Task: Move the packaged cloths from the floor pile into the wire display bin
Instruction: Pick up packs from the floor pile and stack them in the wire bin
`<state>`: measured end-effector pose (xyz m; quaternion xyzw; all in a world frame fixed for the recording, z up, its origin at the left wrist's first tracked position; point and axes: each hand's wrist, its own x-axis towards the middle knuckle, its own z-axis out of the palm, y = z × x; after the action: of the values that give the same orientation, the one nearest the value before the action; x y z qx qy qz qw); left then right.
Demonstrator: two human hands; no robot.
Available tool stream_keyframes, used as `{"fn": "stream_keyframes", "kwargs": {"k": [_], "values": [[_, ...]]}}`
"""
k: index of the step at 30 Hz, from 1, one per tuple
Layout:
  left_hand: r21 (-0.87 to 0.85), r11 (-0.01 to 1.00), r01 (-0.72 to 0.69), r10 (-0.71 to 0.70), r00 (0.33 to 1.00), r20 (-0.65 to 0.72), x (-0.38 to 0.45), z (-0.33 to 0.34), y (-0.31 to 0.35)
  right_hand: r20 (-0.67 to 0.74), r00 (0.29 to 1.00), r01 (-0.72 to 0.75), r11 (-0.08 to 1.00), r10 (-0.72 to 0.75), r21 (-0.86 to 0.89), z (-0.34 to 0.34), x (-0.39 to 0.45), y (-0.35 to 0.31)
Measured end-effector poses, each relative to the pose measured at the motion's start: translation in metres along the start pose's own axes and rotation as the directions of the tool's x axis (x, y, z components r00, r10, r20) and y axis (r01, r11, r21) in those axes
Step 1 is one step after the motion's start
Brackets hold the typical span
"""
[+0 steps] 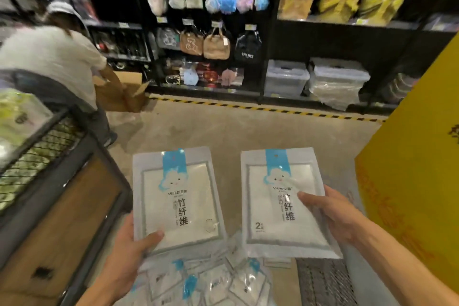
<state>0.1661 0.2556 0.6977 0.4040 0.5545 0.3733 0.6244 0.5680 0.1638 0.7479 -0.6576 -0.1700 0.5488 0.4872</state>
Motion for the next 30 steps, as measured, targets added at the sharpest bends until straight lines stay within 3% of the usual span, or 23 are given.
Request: {"fn": "stream_keyframes", "kwargs": {"k": [8, 13, 20, 30], "values": [[-0.022, 0.996, -0.082, 0.077, 0.978, -0.194, -0.094, -0.066, 0.087, 0.222, 0.973, 0.06, 0.998, -0.056, -0.011, 0.085, -0.062, -0.058], [-0.097, 0.974, -0.204, 0.164, 0.934, -0.316, -0.163, -0.084, 0.107, 0.415, 0.908, 0.079, 0.995, -0.048, -0.059, 0.131, -0.079, -0.082], [-0.171, 0.942, -0.289, 0.164, 0.839, -0.519, -0.292, -0.094, 0.077, 0.678, 0.735, 0.138, 0.973, 0.024, -0.184, 0.187, -0.104, -0.084], [-0.16, 0.915, -0.37, 0.096, 0.587, -0.804, -0.491, -0.106, 0.007, 0.874, 0.456, 0.197, 0.94, 0.165, -0.28, 0.272, -0.211, -0.011]]}}
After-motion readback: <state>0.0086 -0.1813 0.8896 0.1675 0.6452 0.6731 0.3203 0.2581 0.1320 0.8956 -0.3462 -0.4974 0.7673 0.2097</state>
